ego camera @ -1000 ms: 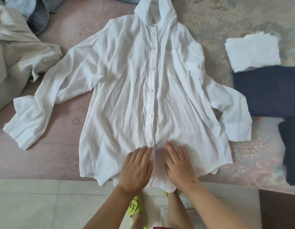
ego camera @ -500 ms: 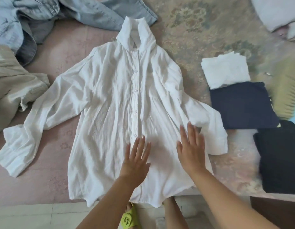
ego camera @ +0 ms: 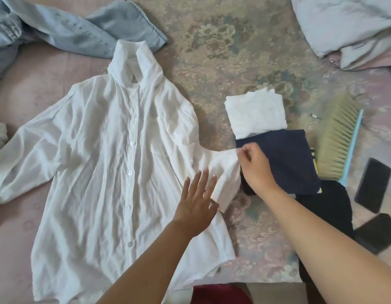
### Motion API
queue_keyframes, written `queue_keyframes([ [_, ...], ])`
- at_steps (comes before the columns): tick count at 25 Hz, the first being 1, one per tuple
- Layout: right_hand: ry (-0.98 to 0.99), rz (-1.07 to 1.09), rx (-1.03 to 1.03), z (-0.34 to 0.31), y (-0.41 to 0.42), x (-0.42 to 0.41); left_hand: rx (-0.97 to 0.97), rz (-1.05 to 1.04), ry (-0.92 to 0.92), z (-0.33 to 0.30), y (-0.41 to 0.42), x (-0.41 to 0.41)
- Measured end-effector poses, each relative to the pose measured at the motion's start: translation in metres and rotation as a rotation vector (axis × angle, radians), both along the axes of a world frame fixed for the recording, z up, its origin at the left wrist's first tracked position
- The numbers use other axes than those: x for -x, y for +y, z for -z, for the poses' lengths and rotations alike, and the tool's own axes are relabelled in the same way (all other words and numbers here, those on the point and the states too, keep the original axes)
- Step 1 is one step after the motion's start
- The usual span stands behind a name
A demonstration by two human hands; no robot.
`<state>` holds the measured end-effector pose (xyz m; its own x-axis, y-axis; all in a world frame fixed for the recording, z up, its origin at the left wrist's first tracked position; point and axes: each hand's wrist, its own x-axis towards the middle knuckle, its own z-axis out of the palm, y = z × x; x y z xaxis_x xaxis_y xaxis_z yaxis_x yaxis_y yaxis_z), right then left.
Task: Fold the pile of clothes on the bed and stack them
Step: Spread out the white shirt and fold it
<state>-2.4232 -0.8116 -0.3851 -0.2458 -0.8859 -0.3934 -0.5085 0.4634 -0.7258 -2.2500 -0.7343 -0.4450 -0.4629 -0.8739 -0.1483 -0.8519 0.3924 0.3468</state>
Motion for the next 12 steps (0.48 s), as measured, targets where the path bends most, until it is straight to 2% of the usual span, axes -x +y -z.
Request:
queue_keyframes([
  [3,-0.075,0.054,0.031,-0.008,-0.053,0.012,-0.127,-0.144,0.156,0.001,-0.013,0.026],
  [6,-0.135,0.033,-0.281,0.007,-0.076,0.029,-0.273,-0.419,0.395,-0.004,-0.035,0.049],
  [8,-0.276,0.035,-0.515,0.014,-0.070,0.034,-0.353,-0.483,0.498,-0.004,-0.055,0.061],
  [9,-0.311,0.003,-0.563,0.017,-0.065,0.034,-0.389,-0.504,0.522,-0.002,-0.062,0.069],
  [10,-0.257,-0.076,-0.558,0.021,-0.061,0.033,-0.439,-0.552,0.561,-0.004,-0.066,0.076],
  [12,-0.165,-0.155,-0.503,0.027,-0.057,0.028,-0.575,-0.781,0.652,-0.008,-0.076,0.090],
])
